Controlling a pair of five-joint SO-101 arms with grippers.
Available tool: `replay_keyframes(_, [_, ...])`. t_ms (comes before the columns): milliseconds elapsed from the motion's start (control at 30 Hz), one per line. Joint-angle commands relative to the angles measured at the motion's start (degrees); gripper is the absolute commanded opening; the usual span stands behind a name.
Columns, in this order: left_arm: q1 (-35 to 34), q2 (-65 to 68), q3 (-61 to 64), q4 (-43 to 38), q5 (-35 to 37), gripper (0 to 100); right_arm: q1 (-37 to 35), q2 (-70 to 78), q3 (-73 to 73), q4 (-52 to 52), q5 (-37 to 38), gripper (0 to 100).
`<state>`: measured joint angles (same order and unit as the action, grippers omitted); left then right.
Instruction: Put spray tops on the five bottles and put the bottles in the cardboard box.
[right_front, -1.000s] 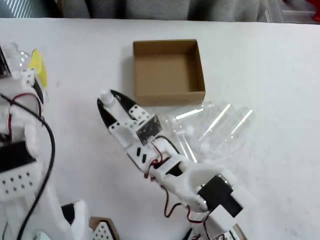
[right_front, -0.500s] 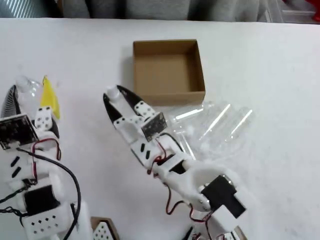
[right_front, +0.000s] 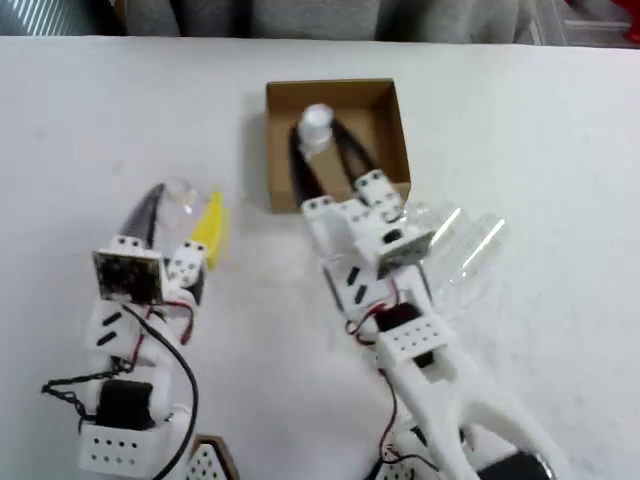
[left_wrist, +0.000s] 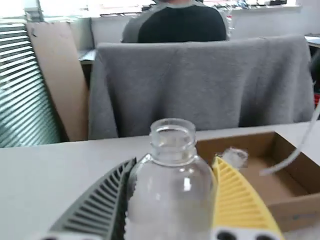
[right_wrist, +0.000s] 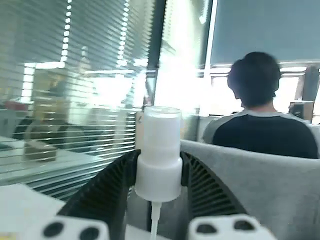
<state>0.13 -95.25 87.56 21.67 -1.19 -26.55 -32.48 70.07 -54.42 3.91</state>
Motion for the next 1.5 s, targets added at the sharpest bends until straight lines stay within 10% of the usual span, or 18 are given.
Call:
replay_keyframes(0, [6.0,-1.1,1.8,-1.1,-0.2,10,4.9,-11.7,-0.4,9.9,-0.4,1.6])
replay_keyframes(400, [12.2,-1.2,9.8,-1.6,-0.4,10,0.6,-32.2,-4.8,39.7,-12.5,1.6])
replay_keyframes(1467, [12.3,-0.8,9.8,0.5,-0.6,10,-10.3,-17.2,-28.8,56.0,-13.3,1.6])
